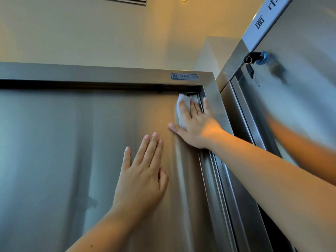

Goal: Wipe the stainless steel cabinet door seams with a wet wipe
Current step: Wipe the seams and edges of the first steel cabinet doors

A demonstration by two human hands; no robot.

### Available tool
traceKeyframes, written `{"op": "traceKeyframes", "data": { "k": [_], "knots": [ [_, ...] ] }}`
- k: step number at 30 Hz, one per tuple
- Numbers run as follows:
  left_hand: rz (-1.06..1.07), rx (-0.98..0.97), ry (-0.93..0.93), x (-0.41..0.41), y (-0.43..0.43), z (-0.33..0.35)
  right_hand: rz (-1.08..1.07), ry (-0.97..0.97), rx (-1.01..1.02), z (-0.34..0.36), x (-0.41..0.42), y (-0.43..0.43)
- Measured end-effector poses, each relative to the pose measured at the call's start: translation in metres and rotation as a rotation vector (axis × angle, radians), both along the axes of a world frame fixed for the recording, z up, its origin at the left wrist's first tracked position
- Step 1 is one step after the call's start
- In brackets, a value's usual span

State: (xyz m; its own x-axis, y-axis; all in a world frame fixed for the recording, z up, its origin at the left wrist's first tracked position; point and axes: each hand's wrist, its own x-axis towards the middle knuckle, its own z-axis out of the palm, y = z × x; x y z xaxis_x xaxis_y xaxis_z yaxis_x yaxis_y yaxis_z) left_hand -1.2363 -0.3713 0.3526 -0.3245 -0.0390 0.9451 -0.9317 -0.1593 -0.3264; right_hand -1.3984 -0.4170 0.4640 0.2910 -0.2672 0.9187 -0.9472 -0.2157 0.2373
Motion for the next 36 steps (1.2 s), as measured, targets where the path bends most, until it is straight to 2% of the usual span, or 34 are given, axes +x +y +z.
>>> {"op": "traceKeyframes", "data": {
  "k": [4, 10, 18, 26, 36],
  "knots": [
    [-0.007, -0.005, -0.004, 0.001, -0.001, 0.000, -0.011, 0.004, -0.003, 0.016, 0.001, 0.001],
    [-0.012, -0.005, -0.017, 0.001, 0.000, 0.001, -0.019, 0.053, -0.002, -0.010, -0.003, -0.003],
    [-0.010, -0.022, -0.015, 0.002, -0.001, 0.001, 0.011, 0.003, 0.001, 0.019, 0.001, -0.001],
    [-0.012, -0.011, -0.024, 0.000, 0.001, -0.001, 0.051, 0.027, 0.044, -0.024, -0.001, -0.001],
    [-0.063, 0.026, 0.034, -0.011, 0.000, -0.047, 0.088, 0.051, 0.087, -0.090, -0.004, 0.002]
  ]
}}
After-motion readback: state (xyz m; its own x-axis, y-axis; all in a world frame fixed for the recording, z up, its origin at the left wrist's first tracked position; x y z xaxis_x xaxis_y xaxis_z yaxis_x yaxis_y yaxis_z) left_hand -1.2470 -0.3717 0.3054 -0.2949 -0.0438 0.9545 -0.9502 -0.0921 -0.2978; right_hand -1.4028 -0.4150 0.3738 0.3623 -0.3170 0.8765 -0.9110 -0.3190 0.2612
